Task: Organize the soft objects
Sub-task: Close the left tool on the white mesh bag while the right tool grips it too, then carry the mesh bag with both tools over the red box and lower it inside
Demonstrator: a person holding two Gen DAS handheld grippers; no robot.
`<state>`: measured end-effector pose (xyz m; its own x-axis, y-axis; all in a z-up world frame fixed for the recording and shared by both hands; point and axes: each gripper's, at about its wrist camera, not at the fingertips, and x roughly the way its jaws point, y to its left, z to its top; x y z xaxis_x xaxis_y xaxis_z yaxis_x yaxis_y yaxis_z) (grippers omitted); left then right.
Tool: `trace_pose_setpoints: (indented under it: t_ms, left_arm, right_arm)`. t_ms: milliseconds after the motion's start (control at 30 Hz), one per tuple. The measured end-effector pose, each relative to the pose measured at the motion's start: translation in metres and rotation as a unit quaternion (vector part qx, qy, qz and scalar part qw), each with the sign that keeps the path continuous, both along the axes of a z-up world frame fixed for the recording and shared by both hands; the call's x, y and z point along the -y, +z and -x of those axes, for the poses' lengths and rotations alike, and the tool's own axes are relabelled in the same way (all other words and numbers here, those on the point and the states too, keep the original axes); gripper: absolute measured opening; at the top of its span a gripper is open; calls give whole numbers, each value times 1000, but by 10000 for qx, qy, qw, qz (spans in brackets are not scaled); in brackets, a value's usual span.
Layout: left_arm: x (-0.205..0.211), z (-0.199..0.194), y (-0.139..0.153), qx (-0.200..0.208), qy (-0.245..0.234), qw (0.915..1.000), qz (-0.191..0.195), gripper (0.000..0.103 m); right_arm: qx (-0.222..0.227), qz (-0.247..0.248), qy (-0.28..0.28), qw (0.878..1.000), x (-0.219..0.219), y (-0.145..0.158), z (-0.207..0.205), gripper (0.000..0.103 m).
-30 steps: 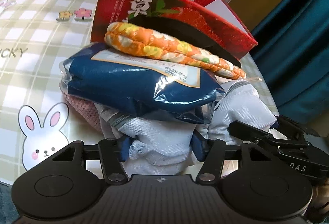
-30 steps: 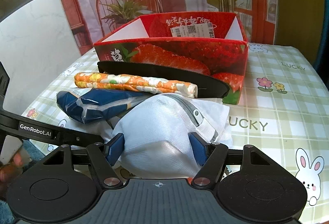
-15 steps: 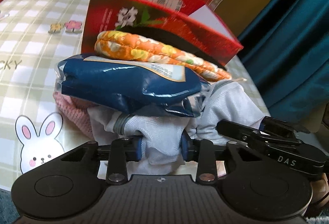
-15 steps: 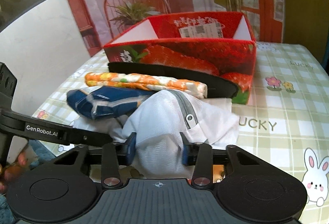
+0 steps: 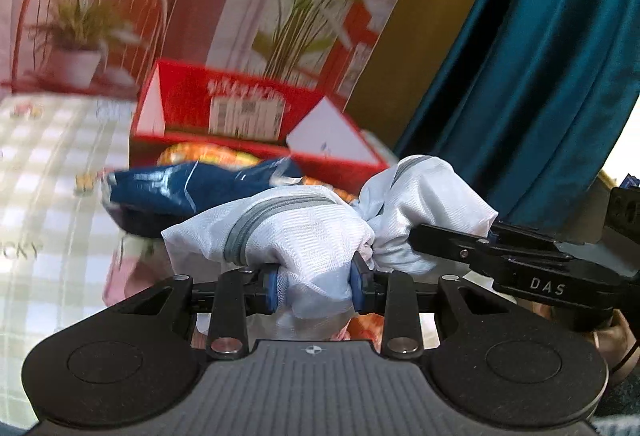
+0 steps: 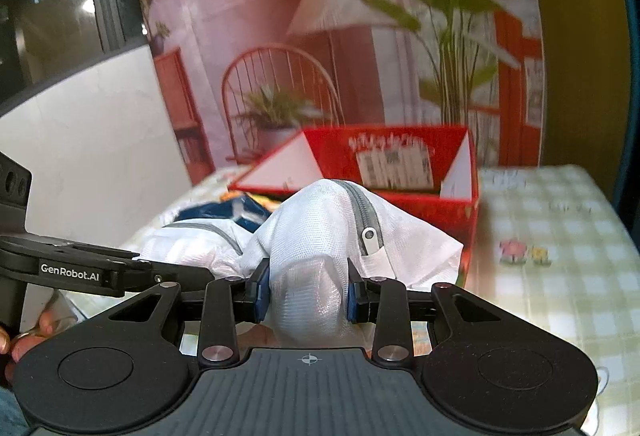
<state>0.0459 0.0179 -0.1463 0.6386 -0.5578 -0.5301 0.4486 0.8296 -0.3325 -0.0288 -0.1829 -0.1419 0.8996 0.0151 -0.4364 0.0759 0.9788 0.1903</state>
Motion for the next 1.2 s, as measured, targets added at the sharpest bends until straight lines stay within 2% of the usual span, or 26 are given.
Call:
trace_pose_setpoints:
  t_ms: [233, 367, 700, 867, 1000, 1067, 1200]
  left_arm:
    - [11, 17, 43, 871, 25, 9962, -37, 35]
    - [14, 16, 55, 1072, 81, 9942, -50, 35]
    - [11, -11, 43, 848, 212, 9957, -298, 36]
    - [15, -31, 49, 938, 233, 9938, -551, 36]
    - [19, -61, 57, 964, 197, 9933, -599, 36]
    - [20, -80, 59, 853, 228, 9946, -545, 36]
    - [25, -126, 58, 378, 292, 9974, -542, 36]
  right_arm:
    - [614, 102, -59, 9980, 3, 29, 13, 32]
    - [863, 66, -53, 9962, 5, 39, 15, 32]
    - [631, 224, 96, 9977, 10, 36, -19, 33]
    - [559, 160, 153, 9982, 17, 33, -41, 33]
    - [590, 26, 137, 9982, 33, 37, -64, 33]
    - [615, 17, 108, 9980, 42, 40, -78, 34]
    - [492, -142, 59, 9987, 62, 41, -115, 34]
